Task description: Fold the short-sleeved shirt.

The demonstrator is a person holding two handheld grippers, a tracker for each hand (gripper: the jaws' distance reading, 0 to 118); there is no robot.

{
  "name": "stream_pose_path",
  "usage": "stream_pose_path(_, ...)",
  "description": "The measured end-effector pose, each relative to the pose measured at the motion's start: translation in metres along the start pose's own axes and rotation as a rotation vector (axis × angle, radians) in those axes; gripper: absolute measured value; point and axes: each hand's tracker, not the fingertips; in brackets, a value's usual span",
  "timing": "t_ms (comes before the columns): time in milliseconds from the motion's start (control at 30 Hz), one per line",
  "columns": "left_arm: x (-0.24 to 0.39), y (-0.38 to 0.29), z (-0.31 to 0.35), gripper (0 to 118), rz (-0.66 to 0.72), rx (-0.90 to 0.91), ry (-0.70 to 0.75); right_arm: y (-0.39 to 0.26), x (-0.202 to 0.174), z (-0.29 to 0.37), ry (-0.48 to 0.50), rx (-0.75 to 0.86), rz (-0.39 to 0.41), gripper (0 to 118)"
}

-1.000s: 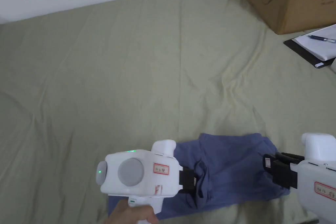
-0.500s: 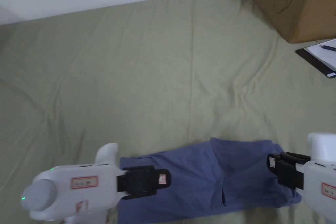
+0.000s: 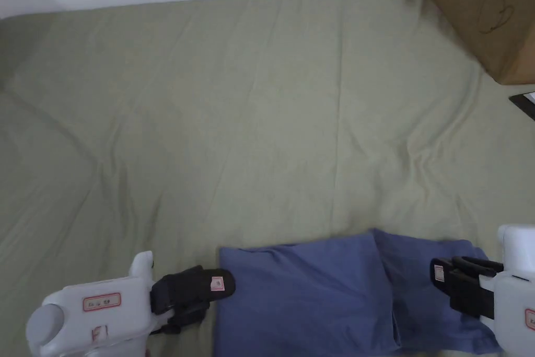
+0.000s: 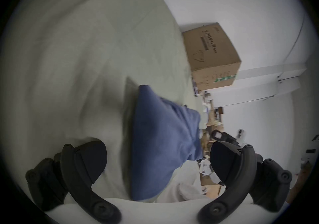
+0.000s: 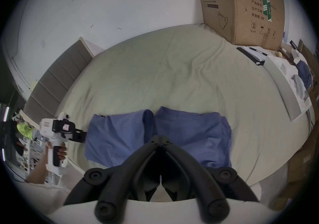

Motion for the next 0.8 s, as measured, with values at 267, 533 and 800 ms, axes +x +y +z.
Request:
stream_pose_path(267, -0.001, 0.01, -0.033, 57, 0.043, -0.065, -0.104, 0.004, -0.01, -0.006, 0.015, 0.011, 0.005, 0)
stream_pose_path(533, 0.003, 0.014, -0.029, 12, 0.114, -0.096, 0.108, -0.001, -0.008, -0.002, 0.011, 0.017, 0.003, 0)
stream_pose_path(800, 0.043, 0.022, 0.011, 10, -0.025, -0.078, 0.128, 0.003, -0.012, 0.005, -0.026, 0.031, 0.012, 0)
